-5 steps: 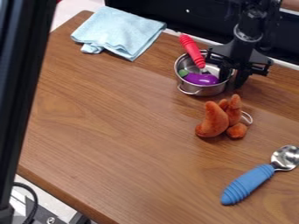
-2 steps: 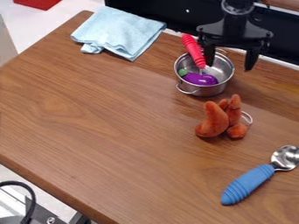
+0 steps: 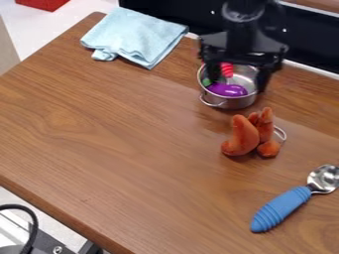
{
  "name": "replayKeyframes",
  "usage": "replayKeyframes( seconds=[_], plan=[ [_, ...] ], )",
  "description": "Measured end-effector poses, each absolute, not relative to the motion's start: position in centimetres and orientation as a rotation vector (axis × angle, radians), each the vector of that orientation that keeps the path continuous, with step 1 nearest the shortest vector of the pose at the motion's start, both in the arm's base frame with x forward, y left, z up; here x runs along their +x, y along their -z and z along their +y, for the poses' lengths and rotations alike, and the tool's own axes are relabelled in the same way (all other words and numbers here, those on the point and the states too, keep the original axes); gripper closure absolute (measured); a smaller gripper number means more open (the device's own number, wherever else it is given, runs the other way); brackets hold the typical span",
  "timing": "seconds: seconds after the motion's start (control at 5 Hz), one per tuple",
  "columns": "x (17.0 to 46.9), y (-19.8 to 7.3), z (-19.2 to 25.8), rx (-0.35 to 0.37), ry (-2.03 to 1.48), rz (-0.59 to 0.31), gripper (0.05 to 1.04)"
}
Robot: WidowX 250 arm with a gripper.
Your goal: Moved the cooking pot to the top side of the table
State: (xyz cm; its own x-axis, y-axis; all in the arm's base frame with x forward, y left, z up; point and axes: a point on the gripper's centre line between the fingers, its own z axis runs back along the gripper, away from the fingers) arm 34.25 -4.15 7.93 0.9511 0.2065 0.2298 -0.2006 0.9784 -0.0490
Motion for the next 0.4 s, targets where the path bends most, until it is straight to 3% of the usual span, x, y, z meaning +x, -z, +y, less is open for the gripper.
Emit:
replayKeyframes(
  seconds=[0.4],
  plan=[
    [29.5, -7.8, 1.4, -0.019, -0.268, -0.198, 0.085]
  ],
)
